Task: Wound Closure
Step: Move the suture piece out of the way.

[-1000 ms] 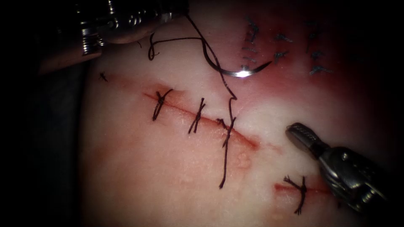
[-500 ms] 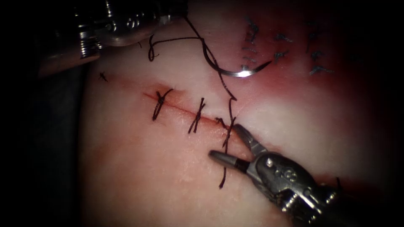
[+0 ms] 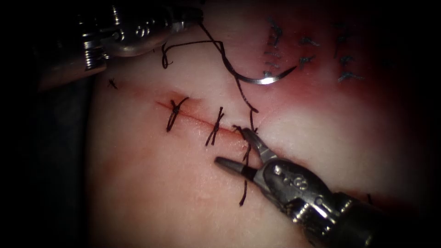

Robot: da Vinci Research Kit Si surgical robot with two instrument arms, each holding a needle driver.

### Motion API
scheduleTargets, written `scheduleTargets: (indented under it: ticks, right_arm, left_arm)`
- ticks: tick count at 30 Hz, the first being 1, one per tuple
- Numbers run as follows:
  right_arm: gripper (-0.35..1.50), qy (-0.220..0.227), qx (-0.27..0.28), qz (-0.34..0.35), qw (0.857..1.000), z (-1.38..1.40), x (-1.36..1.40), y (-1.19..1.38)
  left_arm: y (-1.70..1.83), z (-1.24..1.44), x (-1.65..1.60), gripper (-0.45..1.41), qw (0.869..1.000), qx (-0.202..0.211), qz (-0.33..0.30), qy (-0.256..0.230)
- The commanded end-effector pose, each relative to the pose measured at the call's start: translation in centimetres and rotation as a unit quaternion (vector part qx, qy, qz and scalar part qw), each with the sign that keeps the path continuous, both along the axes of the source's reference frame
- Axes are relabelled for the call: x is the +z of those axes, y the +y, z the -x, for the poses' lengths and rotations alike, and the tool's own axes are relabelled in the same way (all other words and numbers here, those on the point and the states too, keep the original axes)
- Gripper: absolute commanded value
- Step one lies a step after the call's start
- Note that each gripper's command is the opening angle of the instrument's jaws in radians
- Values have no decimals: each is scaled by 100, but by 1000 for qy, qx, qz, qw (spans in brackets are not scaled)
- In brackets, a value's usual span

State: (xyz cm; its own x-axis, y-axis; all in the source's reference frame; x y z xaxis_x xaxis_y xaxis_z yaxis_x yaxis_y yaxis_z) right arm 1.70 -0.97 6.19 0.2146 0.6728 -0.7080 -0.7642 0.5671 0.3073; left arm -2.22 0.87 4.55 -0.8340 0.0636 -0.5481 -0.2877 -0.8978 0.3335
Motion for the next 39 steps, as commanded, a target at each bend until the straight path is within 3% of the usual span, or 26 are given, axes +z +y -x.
scheduleTargets:
  ticks: [1, 8, 13, 16, 17, 18, 21, 24, 31, 34, 39]
  right_arm:
    - [73, 0, -2, -1, 1000, -2, 4, 3]
    - [62, -6, -8, -10, 1000, -3, 6, 8]
    - [20, -23, -24, -14, 999, -7, 14, 16]
    - [9, -31, -31, -14, 999, -8, 20, 21]
    - [-1, -38, -34, -13, 999, -8, 21, 23]
    - [-35, -51, -38, -12, 998, -7, 22, 23]
    - [-35, -98, -40, -14, 994, -5, 24, 22]
    - [-35, -114, -47, -26, 992, -5, 20, 20]
    - [-35, -88, -42, -37, 995, 1, -11, 12]
    - [-35, -77, -34, -27, 996, 18, -33, 10]
    - [-35, -79, -12, -14, 997, 71, -67, 18]
  left_arm:
    - [9, 5, 3, -35, 1000, 0, 2, -1]
    - [8, 9, 4, -35, 1000, 0, 1, 2]
    - [8, 10, 4, -35, 1000, 0, 2, 2]
    - [5, 10, 4, -35, 1000, 3, 1, 3]
    - [4, 9, 4, -35, 1000, 3, 1, 3]
    - [4, 9, 4, -35, 1000, 3, 1, 3]
    - [5, 8, 5, -35, 1000, 4, 1, 2]
    - [6, 8, 5, -35, 1000, 4, 1, 2]
    - [7, 7, 4, -35, 1000, 4, 0, 1]
    - [9, 5, 4, -35, 1000, 4, -1, 0]
    - [11, 1, 3, -35, 1000, 6, -3, -2]
